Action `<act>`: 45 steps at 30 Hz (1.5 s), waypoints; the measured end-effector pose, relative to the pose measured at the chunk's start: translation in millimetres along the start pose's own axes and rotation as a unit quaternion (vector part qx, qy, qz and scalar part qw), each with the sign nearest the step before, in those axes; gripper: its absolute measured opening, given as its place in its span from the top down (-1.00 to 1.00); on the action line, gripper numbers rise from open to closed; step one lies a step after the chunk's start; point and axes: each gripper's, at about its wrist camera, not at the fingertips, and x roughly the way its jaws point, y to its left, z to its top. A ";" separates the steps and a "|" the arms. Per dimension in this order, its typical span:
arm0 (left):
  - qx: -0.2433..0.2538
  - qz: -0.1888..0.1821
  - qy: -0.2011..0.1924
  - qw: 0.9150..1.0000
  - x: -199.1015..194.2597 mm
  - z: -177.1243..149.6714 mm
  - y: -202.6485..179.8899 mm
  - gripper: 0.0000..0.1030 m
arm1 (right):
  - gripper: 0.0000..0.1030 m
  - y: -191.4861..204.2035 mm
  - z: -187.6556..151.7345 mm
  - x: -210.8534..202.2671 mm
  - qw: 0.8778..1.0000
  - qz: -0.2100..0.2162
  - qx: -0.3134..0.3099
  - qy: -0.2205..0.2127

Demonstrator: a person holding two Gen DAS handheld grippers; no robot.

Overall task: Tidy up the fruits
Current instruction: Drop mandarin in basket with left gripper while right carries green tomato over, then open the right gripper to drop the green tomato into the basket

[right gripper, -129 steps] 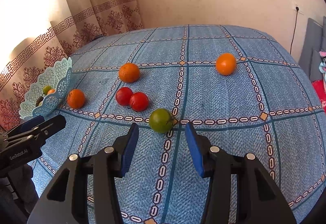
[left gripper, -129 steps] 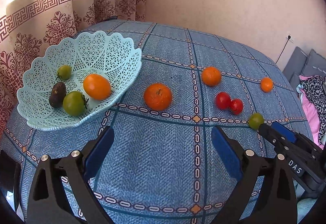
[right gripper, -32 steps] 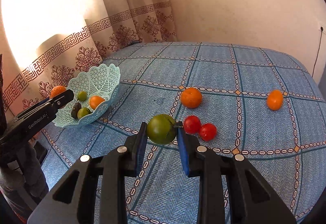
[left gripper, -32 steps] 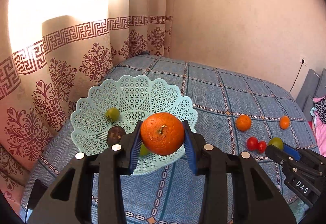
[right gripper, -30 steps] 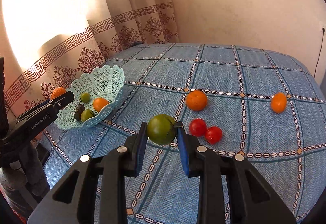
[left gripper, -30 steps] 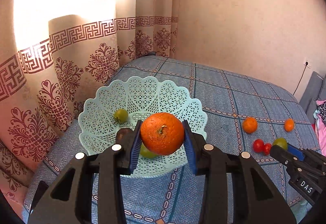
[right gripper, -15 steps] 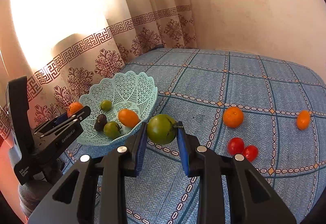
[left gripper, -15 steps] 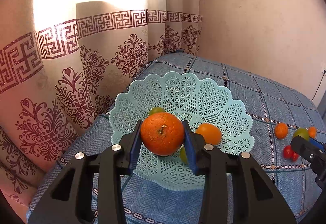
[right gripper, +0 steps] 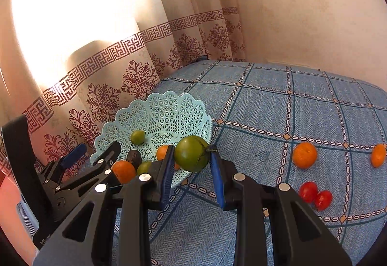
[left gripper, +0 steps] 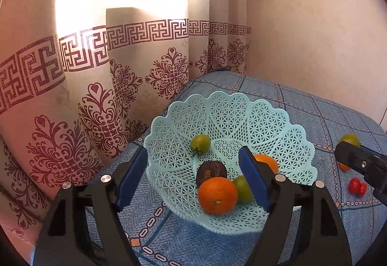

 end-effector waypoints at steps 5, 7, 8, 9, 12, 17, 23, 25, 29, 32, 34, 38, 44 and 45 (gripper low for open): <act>-0.010 0.016 -0.009 1.000 -3.1 0.5 5.0 -0.53 | 0.44 5.2 0.9 11.0 1.000 0.002 -0.004 0.007; -0.015 0.022 -0.010 1.000 -2.8 0.2 7.6 -0.53 | 0.44 7.0 1.8 15.6 1.000 0.003 -0.005 0.009; -0.019 0.025 -0.010 0.999 -2.1 0.0 9.4 -0.53 | 0.44 8.1 2.5 17.8 1.000 0.004 -0.005 0.010; -0.022 0.026 -0.009 0.999 -1.5 -0.4 11.1 -0.53 | 0.44 9.3 3.0 19.7 1.000 0.005 -0.006 0.011; -0.029 0.031 -0.005 0.999 1.2 -0.9 14.5 -0.53 | 0.44 12.7 4.8 25.3 1.000 0.008 -0.010 0.014; -0.044 0.040 -0.002 0.998 2.0 -2.1 19.6 -0.70 | 0.43 18.8 5.2 33.6 0.999 0.018 -0.015 0.024; -0.055 0.044 0.006 0.998 6.7 -4.5 24.1 -0.79 | -0.03 11.2 0.3 33.3 1.000 0.009 0.005 0.019; -0.057 0.044 0.007 0.997 6.9 -5.0 24.4 -0.79 | -0.03 8.7 -1.0 31.1 1.000 0.007 0.008 0.018; -0.054 0.045 0.004 0.998 6.0 -5.9 21.6 -0.80 | -0.03 4.6 -3.5 24.2 1.000 -0.002 0.012 0.012; -0.049 0.050 0.002 0.998 5.5 -6.5 18.5 -0.83 | -0.03 0.5 -5.4 18.7 1.000 -0.009 0.016 0.007; -0.050 0.050 0.001 0.998 5.8 -6.7 17.8 -0.87 | -0.03 -2.8 -6.5 15.7 1.000 -0.012 0.021 0.005; -0.048 0.051 0.000 0.998 5.6 -7.1 16.2 -0.88 | -0.03 -9.3 -9.4 11.1 0.999 -0.018 0.031 0.002; -0.038 0.055 -0.006 0.998 3.7 -8.5 11.5 -0.88 | -0.03 -17.4 -16.8 4.9 0.999 -0.027 0.033 0.004; -0.036 0.055 -0.007 0.998 3.4 -8.5 11.1 -0.88 | -0.03 -19.2 -17.8 3.8 0.999 -0.029 0.034 0.004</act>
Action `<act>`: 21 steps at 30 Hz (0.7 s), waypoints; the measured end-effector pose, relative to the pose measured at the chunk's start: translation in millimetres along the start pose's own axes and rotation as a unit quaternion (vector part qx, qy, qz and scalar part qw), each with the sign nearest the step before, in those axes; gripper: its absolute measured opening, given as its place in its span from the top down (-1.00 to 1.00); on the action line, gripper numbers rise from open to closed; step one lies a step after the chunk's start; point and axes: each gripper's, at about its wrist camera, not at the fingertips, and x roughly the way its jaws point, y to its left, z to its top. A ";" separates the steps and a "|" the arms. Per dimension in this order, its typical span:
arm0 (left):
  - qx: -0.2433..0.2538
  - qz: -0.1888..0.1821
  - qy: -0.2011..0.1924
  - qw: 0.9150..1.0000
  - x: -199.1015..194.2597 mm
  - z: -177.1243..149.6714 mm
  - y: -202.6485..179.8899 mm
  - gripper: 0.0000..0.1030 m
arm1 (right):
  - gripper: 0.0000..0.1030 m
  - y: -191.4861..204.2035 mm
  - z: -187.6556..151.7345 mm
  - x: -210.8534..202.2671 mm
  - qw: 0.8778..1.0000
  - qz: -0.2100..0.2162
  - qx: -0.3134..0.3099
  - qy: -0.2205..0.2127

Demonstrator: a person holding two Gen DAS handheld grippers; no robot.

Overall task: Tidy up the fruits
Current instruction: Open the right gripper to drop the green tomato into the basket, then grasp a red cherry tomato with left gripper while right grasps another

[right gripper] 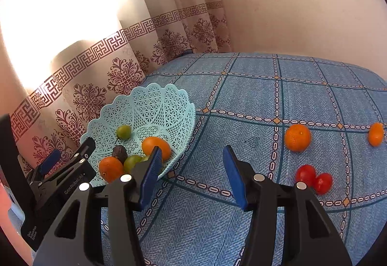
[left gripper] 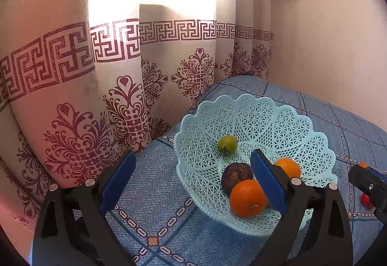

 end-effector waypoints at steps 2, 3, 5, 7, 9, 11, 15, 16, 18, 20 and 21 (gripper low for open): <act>0.003 0.001 -0.002 1.000 -1.0 -0.3 -1.5 -0.88 | -0.03 -4.0 -2.5 -2.5 1.000 -0.005 0.002 -0.001; 0.005 0.001 -0.003 1.000 -1.1 -0.1 -2.2 -0.88 | -0.03 -6.2 -4.0 -3.7 1.000 -0.007 0.004 -0.001; 0.007 0.002 -0.005 1.000 -1.6 -0.4 -3.8 -0.88 | -0.03 -11.3 -6.7 -6.2 1.000 -0.011 0.007 -0.001; 0.010 0.003 -0.006 1.000 -1.8 -0.6 -4.9 -0.88 | -0.03 -16.4 -9.3 -8.8 1.000 -0.016 0.011 -0.001; 0.012 0.004 -0.007 1.000 -2.6 -1.2 -6.3 -0.88 | -0.03 -22.2 -11.9 -12.1 1.000 -0.020 0.014 -0.001; 0.015 0.004 -0.007 1.000 -2.6 -1.6 -7.8 -0.88 | -0.03 -27.7 -14.2 -15.5 1.000 -0.025 0.017 -0.001; 0.024 0.001 -0.009 1.000 -3.9 -2.1 -11.1 -0.88 | -0.03 -40.4 -19.3 -22.8 0.999 -0.038 0.022 -0.001; 0.026 -0.001 -0.010 1.000 -4.9 -2.2 -12.6 -0.88 | -0.03 -44.1 -20.8 -24.6 0.999 -0.042 0.022 0.000; 0.032 -0.004 -0.012 0.999 -7.7 -2.6 -16.1 -0.88 | -0.03 -52.2 -24.5 -28.2 0.998 -0.051 0.025 0.002; 0.037 -0.010 -0.013 0.999 -11.3 -2.6 -19.9 -0.88 | -0.03 -61.4 -28.3 -31.4 0.998 -0.059 0.030 0.004; 0.040 -0.013 -0.014 0.999 -13.2 -2.4 -22.1 -0.88 | -0.03 -66.1 -30.3 -32.7 0.997 -0.063 0.032 0.005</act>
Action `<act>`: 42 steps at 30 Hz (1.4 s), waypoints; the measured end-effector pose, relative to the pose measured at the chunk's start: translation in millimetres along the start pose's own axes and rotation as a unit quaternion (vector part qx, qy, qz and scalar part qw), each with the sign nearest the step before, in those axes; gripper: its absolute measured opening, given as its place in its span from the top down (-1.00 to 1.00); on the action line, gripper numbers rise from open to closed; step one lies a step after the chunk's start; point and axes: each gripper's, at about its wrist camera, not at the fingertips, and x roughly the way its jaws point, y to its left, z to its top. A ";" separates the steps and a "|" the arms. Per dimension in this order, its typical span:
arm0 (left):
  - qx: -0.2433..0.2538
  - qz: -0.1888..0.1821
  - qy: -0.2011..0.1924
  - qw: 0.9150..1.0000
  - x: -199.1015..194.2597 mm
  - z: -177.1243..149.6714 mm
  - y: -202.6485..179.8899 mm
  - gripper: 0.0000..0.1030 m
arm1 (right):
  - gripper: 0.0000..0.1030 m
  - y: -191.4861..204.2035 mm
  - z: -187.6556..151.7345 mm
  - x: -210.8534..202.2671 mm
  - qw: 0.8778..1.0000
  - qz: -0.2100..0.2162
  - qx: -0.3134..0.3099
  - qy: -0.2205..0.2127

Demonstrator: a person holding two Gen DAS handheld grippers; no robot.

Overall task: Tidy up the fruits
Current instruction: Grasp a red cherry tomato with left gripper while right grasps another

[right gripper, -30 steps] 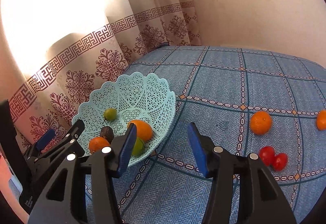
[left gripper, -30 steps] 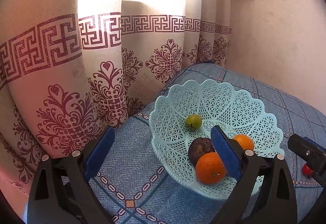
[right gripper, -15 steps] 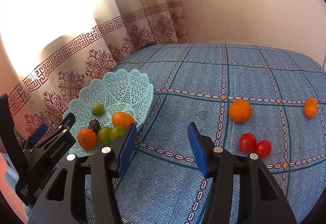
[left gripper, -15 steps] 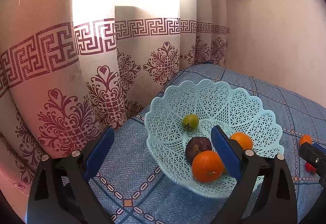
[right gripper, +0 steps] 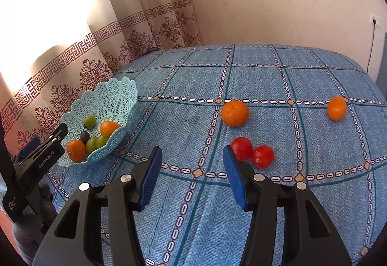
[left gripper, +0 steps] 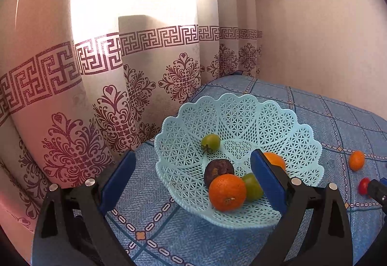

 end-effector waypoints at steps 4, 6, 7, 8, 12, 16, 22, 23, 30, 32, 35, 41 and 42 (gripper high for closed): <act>0.013 -0.017 -0.003 1.000 -10.0 1.2 -9.0 -0.88 | -0.03 -19.7 -7.2 -1.9 1.000 -0.018 0.010 0.007; 0.021 -0.028 -0.002 0.999 -14.6 1.8 -14.2 -0.88 | -0.03 -29.1 -10.7 -3.6 1.000 -0.027 0.012 0.008; 0.025 -0.034 -0.002 0.999 -16.6 2.6 -16.9 -0.88 | -0.03 -33.6 -12.3 -4.6 0.999 -0.032 0.013 0.008; 0.030 -0.039 -0.003 0.999 -19.2 3.0 -20.2 -0.88 | -0.03 -38.0 -13.7 -5.6 0.999 -0.036 0.015 0.008; 0.045 -0.063 -0.004 0.997 -28.0 3.4 -32.4 -0.90 | -0.03 -56.8 -17.2 -6.6 0.998 -0.047 0.028 0.012; 0.052 -0.079 -0.001 0.995 -34.7 2.8 -43.4 -0.90 | -0.03 -68.9 -18.0 -5.4 0.998 -0.053 0.035 0.016; 0.073 -0.097 -0.004 0.993 -43.1 1.8 -58.5 -0.91 | 0.07 -65.7 -13.2 4.1 0.998 -0.053 0.018 0.021; 0.075 -0.100 -0.003 0.992 -43.7 1.3 -60.6 -0.91 | 0.09 -63.7 -12.0 7.2 0.998 -0.052 0.013 0.023; 0.087 -0.112 0.003 0.990 -47.0 -2.8 -69.5 -0.91 | 0.30 -51.9 -5.4 35.2 0.998 -0.053 -0.013 0.044; 0.089 -0.114 0.003 0.990 -48.4 -3.4 -71.1 -0.91 | 0.33 -50.5 -3.6 39.1 0.998 -0.052 -0.016 0.044; 0.093 -0.116 0.002 0.989 -49.6 -3.9 -75.0 -0.91 | 0.41 -47.8 -1.3 39.7 0.998 -0.049 -0.017 0.042; 0.106 -0.127 0.006 0.986 -51.4 -6.3 -88.1 -0.91 | 0.45 -52.8 -6.1 34.5 0.998 -0.035 -0.007 0.044; 0.108 -0.129 0.006 0.986 -52.6 -7.1 -90.3 -0.91 | 0.45 -53.7 -7.1 32.4 0.998 -0.033 -0.006 0.044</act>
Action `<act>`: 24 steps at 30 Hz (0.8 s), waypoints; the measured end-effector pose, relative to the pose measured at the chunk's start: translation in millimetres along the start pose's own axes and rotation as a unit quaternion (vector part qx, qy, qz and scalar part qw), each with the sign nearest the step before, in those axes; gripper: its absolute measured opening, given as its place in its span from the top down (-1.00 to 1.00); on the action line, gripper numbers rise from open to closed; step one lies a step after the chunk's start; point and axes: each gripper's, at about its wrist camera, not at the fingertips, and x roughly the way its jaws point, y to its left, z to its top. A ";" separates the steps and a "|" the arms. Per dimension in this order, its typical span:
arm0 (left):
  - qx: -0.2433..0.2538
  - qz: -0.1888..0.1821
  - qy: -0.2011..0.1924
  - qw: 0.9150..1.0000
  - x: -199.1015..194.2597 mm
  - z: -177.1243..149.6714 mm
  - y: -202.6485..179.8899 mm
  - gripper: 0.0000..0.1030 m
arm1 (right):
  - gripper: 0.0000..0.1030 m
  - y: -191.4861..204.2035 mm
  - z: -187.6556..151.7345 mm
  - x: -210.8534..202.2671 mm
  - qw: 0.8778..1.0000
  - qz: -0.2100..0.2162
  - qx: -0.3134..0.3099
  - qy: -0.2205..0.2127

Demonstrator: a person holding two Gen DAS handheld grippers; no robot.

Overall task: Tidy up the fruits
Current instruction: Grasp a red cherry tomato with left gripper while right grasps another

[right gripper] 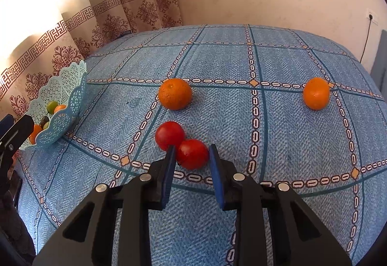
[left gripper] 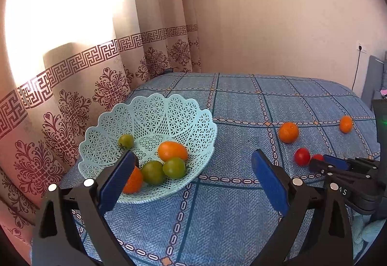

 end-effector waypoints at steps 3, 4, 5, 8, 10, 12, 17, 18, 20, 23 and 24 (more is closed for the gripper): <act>0.008 -0.004 0.000 1.000 -1.0 0.1 -7.5 -0.91 | 0.45 -4.4 -3.0 -4.4 1.000 0.003 0.005 -0.002; 0.011 -0.006 -0.001 1.000 -1.1 0.0 -10.6 -0.91 | 0.45 -6.4 -3.5 -5.5 1.000 0.003 0.009 -0.002; 0.015 -0.008 0.000 1.000 -0.9 0.1 -14.0 -0.91 | 0.45 -9.1 -3.7 -6.8 1.000 0.003 0.012 -0.003; 0.024 -0.025 0.005 0.999 1.2 0.7 -23.7 -0.91 | 0.45 -16.8 -1.7 -12.4 1.000 -0.003 0.023 -0.012; 0.032 -0.036 0.010 0.999 3.7 0.5 -31.6 -0.91 | 0.46 -21.6 0.2 -16.8 0.999 -0.013 0.028 -0.021; 0.043 -0.049 0.016 0.998 7.8 0.1 -41.0 -0.91 | 0.45 -27.5 1.7 -20.4 0.999 -0.023 0.033 -0.027; 0.076 -0.088 0.040 0.992 22.0 -1.5 -66.0 -0.91 | 0.45 -44.3 3.0 -25.6 0.997 -0.036 0.055 -0.034; 0.084 -0.095 0.045 0.991 24.3 -2.4 -72.5 -0.91 | 0.46 -47.6 2.9 -26.4 0.997 -0.038 0.059 -0.034; 0.097 -0.109 0.057 0.988 30.6 -3.9 -83.6 -0.89 | 0.45 -53.1 2.2 -28.4 0.996 -0.040 0.068 -0.035; 0.114 -0.133 0.078 0.982 41.3 -5.8 -98.2 -0.73 | 0.46 -59.5 2.6 -32.4 0.995 -0.043 0.078 -0.040; 0.116 -0.137 0.085 0.980 44.5 -6.6 -102.3 -0.69 | 0.45 -61.0 2.8 -34.0 0.995 -0.044 0.079 -0.042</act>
